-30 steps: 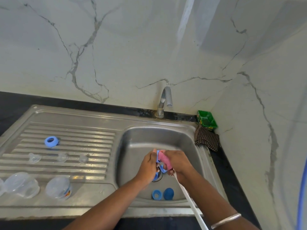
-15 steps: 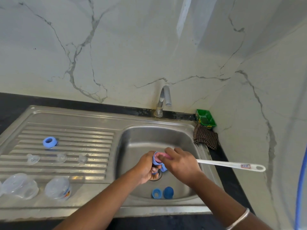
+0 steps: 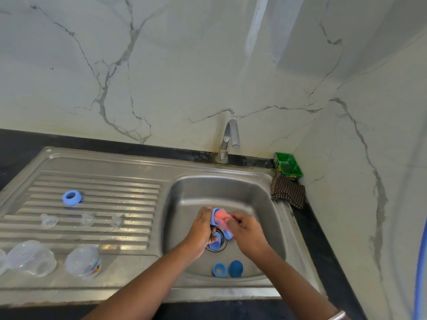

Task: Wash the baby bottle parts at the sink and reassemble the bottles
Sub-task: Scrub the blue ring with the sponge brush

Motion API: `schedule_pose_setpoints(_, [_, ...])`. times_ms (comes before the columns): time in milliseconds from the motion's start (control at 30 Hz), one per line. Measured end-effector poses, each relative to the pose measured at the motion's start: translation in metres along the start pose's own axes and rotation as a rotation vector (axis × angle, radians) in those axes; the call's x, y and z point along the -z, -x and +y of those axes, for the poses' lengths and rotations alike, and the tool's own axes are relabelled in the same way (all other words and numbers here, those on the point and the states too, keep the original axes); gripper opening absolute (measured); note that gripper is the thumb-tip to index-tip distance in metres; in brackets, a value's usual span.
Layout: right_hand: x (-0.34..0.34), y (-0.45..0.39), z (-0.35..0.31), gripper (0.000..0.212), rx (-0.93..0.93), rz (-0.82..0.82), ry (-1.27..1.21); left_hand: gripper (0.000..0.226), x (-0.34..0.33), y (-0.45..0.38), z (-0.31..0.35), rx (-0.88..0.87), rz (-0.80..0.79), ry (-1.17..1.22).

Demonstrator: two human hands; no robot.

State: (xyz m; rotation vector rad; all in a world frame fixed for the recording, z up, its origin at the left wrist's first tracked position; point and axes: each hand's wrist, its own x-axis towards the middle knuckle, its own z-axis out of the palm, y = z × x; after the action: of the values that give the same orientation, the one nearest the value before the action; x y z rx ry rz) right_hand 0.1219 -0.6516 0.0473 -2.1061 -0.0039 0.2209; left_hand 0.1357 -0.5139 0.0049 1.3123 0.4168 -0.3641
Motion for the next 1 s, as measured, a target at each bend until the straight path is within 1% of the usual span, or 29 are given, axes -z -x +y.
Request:
schedule_pose_setpoints(67, [0.005,-0.002,0.004,0.018,-0.001,0.101,-0.018,0.026,0.001,0.002,0.001,-0.037,-0.009,-0.059])
schedule_pose_setpoints(133, [0.010,-0.005,0.005,0.020,0.048,0.147,0.035,0.021,-0.001,0.006,0.001,-0.048,-0.026,-0.051])
schedule_pose_setpoints(233, [0.011,-0.006,0.004,0.021,0.108,0.072,0.064,0.022,-0.009,0.012,0.003,-0.021,-0.062,0.035])
schedule_pose_setpoints(300, [0.008,-0.003,0.002,0.022,0.136,0.000,0.001,0.035,-0.015,0.014,0.005,0.019,-0.080,0.117])
schedule_pose_setpoints(367, [0.005,-0.001,0.000,0.022,0.160,-0.009,-0.012,0.046,-0.017,0.015,0.007,0.047,-0.099,0.195])
schedule_pose_setpoints(467, [0.003,-0.002,-0.002,0.015,0.137,-0.004,-0.046,0.045,-0.017,0.016,0.008,0.025,-0.120,0.207])
schedule_pose_setpoints(567, [0.004,-0.003,-0.004,0.015,0.098,0.074,-0.100,0.043,-0.018,0.016,0.009,0.061,-0.055,0.290])
schedule_pose_setpoints(633, [0.007,-0.003,-0.003,0.020,0.099,0.133,-0.085,0.035,-0.018,0.015,0.010,0.105,-0.004,0.367])
schedule_pose_setpoints(667, [0.008,-0.002,-0.002,0.023,0.115,0.143,-0.046,0.030,-0.017,0.014,0.011,0.115,0.017,0.373])
schedule_pose_setpoints(700, [0.008,-0.002,0.000,0.021,0.131,0.138,0.002,0.028,-0.018,0.014,0.012,0.117,0.031,0.378])
schedule_pose_setpoints(767, [0.006,-0.001,0.001,0.013,0.148,0.121,0.044,0.029,-0.019,0.015,0.013,0.110,0.052,0.402])
schedule_pose_setpoints(900, [0.004,0.003,0.002,0.028,0.237,0.140,0.132,0.025,-0.023,0.016,0.013,0.140,0.095,0.529])
schedule_pose_setpoints(1000, [0.005,0.011,0.002,0.030,0.314,0.179,0.206,0.030,-0.021,0.015,0.016,0.135,0.105,0.572])
